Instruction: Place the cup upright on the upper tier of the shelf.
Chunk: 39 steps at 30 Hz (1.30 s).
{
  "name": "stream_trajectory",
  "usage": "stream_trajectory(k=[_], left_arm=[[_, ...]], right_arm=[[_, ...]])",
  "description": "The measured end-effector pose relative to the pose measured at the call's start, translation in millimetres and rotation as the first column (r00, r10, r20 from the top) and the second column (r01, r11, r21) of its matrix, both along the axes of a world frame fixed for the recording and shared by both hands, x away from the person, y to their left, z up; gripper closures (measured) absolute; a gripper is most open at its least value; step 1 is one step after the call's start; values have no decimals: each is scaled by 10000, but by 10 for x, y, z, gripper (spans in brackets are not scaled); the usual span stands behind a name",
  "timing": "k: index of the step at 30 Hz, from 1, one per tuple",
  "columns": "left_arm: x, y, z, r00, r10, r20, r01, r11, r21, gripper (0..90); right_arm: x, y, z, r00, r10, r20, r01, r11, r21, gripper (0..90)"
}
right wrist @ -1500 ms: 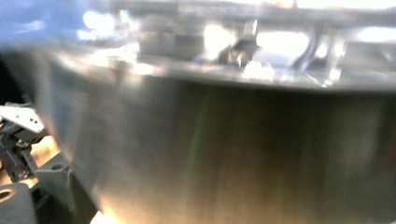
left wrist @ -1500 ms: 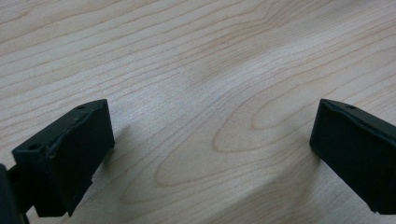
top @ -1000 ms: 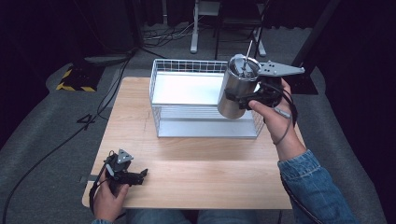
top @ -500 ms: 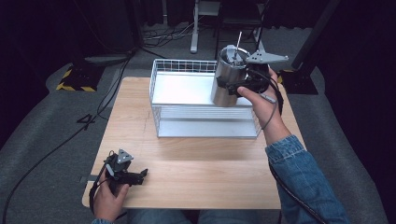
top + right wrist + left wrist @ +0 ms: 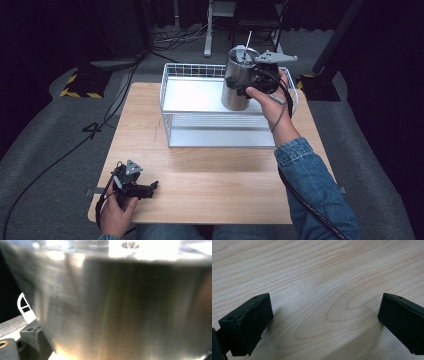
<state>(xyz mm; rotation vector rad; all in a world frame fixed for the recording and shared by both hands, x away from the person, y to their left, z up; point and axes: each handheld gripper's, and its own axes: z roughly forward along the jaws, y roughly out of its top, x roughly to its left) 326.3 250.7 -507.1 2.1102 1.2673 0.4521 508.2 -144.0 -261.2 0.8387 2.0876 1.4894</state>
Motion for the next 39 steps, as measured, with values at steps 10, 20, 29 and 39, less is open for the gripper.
stream_trajectory(k=[10,20,29,39], left_arm=[[0,-3,-2,10000,26,10,-26,10000,-34,2],[0,0,0,10000,3,2,-3,10000,-5,1],[0,0,0,10000,2,0,-2,10000,-4,2],[-1,-3,-2,10000,34,6,-34,10000,-40,2]], right_arm=[[1,-2,-12,9999,87,105,-86,10000,-40,31],[8,30,-24,10000,-29,44,32,9982,-594,0],[4,47,-22,9998,-174,136,182,9980,-608,0],[-58,0,32,9997,-235,72,239,9980,-589,0]])
